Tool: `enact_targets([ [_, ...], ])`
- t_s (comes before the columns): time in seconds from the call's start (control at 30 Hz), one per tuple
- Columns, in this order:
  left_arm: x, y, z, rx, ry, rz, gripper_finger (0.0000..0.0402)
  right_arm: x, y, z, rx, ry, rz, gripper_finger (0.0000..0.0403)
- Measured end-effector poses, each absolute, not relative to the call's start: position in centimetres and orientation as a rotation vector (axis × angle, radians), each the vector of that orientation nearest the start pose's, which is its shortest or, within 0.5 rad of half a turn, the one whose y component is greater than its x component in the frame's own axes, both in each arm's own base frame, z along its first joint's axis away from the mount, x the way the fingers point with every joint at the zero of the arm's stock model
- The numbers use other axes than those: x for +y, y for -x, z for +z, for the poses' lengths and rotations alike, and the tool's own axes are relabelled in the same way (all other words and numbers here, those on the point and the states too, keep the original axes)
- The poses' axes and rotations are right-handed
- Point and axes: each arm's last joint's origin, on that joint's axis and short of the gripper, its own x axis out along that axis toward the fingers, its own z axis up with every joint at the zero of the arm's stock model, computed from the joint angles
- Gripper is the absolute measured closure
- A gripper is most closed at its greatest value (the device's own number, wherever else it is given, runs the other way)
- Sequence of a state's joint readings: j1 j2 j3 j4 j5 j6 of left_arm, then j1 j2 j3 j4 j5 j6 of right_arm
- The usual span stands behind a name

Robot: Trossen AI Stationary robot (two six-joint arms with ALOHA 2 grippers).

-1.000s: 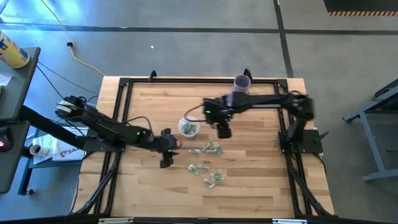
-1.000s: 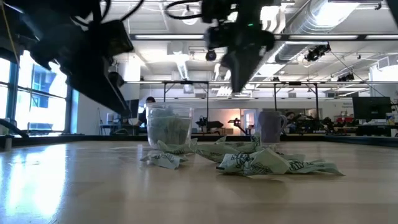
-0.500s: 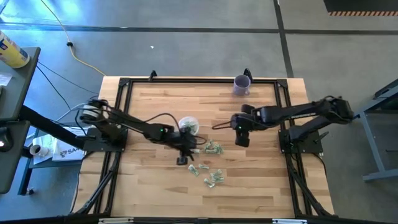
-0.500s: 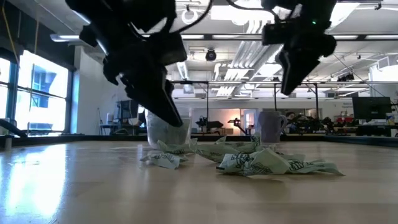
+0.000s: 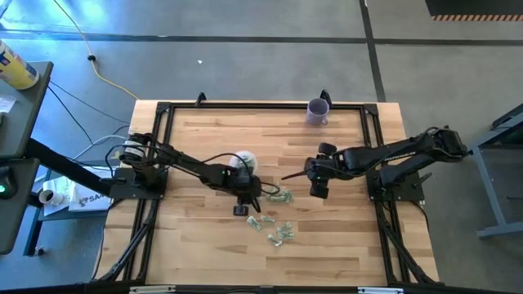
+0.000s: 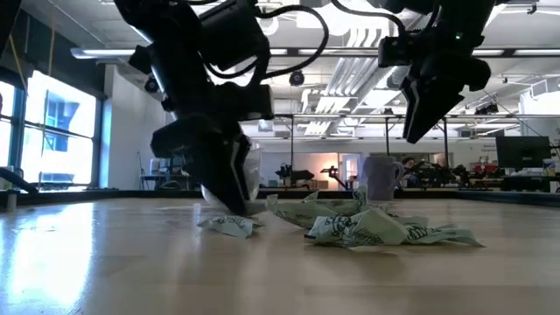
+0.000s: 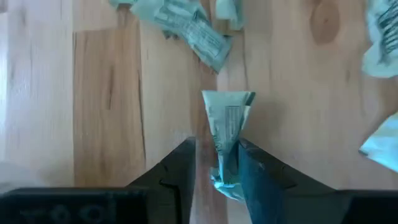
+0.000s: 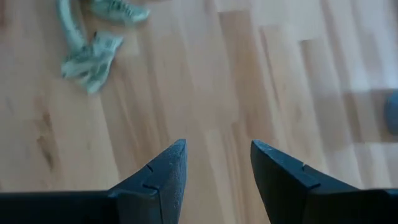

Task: Pick and place Stevia / Truvia into bins
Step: Put the white stevia packet into the transparent container

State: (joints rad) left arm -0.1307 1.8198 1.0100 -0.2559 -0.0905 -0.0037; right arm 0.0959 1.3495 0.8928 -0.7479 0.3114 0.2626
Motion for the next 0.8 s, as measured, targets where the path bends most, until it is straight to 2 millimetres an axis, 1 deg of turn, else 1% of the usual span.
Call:
enact_targets([
  [0.2, -4.2, -34.0, 14.2, 1.113, -0.123, -0.029, 0.0308, 1.0, -24.4, 22.0, 1.110, 0.036, -0.390, 0.0233],
  [0.4, -4.3, -34.9, 15.6, 1.108, -0.133, -0.015, 0.0378, 0.7, -24.5, 22.0, 1.105, 0.045, -0.402, 0.0233],
  [0.53, -4.3, -35.6, 17.1, 1.104, -0.148, -0.009, 0.0379, 0.6, -24.5, 22.0, 1.099, 0.060, -0.423, 0.0233],
  [0.6, -4.3, -36.1, 18.2, 1.098, -0.169, -0.010, 0.0371, 0.6, -24.5, 22.1, 1.098, 0.075, -0.429, 0.0233],
  [0.7, -4.2, -36.8, 20.1, 1.089, -0.223, 0.001, 0.0369, 0.4, -24.5, 22.1, 1.099, 0.091, -0.430, 0.0233],
  [0.8, -3.4, -37.3, 22.2, 1.103, -0.246, 0.021, 0.0379, 0.3, -24.5, 22.1, 1.099, 0.097, -0.429, 0.0233],
])
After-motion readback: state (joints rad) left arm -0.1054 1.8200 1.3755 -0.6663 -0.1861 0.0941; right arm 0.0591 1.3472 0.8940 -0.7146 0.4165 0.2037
